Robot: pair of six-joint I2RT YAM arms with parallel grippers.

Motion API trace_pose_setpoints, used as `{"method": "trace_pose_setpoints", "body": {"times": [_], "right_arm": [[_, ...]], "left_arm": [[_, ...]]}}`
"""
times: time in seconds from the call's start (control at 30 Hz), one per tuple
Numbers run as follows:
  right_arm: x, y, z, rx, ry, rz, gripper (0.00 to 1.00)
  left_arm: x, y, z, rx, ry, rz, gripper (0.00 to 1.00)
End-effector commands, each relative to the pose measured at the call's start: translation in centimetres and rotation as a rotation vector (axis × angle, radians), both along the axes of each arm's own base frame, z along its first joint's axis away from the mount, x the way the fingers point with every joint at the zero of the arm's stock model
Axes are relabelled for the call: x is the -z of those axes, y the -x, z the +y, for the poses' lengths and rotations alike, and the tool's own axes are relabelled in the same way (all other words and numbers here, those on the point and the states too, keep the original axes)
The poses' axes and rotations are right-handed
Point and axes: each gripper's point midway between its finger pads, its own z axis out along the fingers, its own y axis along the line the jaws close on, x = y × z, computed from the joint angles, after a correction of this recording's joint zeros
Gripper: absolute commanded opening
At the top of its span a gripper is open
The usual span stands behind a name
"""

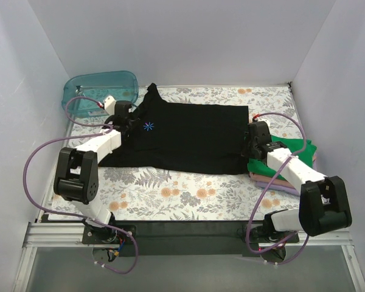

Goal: Fold and stack the t-shirts
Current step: Fold the tshirt

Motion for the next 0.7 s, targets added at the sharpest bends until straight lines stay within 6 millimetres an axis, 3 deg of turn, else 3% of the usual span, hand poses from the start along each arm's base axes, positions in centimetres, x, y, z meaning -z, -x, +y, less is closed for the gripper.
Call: {"method": "trace_pose_setpoints", "body": {"times": [0.0,0.03,0.07,0.1,0.13,0.27,0.3,0.33,0.4,0.43,0.5,0.53,0.57,0.67], "right_arm": [[-2.6,-3.0,0.1,0.025,-0.003,-0.103,0.01],[-2.5,-3.0,0.0,0.027,0.001,-0.098,0.02],[-2.7,-3.2,0.0,0.03,0.0,-0.104,0.04],[-2.8,-3.3,0.0,0.026,-0.001,-0.106,0.08],[-3.3,-3.4,0.3,0.016,-0.007,-0.118,0.19],[-4.9,-3.2,1.6,-0.057,-0.06,-0.151,0.5],[-5.2,-3.0,1.9,-0.077,-0.073,-0.156,0.54],[-5.9,-2.8,2.1,-0.089,-0.084,-0.175,0.65],[-6.0,-2.0,2.5,-0.12,-0.101,-0.177,0.76],[-6.6,-1.5,3.0,-0.142,-0.108,-0.198,0.91],[-6.1,-0.5,3.6,-0.17,-0.108,-0.191,0.92],[-6.1,0.2,4.7,-0.209,-0.109,-0.193,0.94],[-5.9,0.5,5.2,-0.231,-0.109,-0.192,0.94],[-4.2,1.6,7.4,-0.291,-0.114,-0.14,0.94]], "left_arm": [[-2.7,-2.6,0.0,0.01,-0.029,-0.083,0.16],[-2.4,-2.8,0.0,0.011,-0.035,-0.068,0.44],[-3.3,-3.6,0.1,0.007,-0.041,-0.086,0.55],[-2.6,-3.5,0.1,0.007,-0.051,-0.055,0.67],[-2.5,-3.4,0.2,0.005,-0.057,-0.037,0.76],[-4.6,-2.5,-0.5,0.038,-0.022,-0.041,0.82],[-4.2,-1.6,-1.2,0.08,0.0,-0.023,0.83],[-5.4,-0.3,-1.2,0.09,0.013,-0.039,0.84],[-5.3,1.5,-0.9,0.082,0.026,-0.029,0.84],[-4.6,3.7,-0.4,0.065,0.033,-0.001,0.85],[-3.3,5.8,0.8,0.02,0.024,0.033,0.87],[-1.2,7.4,1.2,-0.008,0.037,0.083,0.88],[-0.7,8.2,1.7,-0.026,0.044,0.088,0.9],[2.0,9.2,2.6,-0.062,0.062,0.149,0.91]]}}
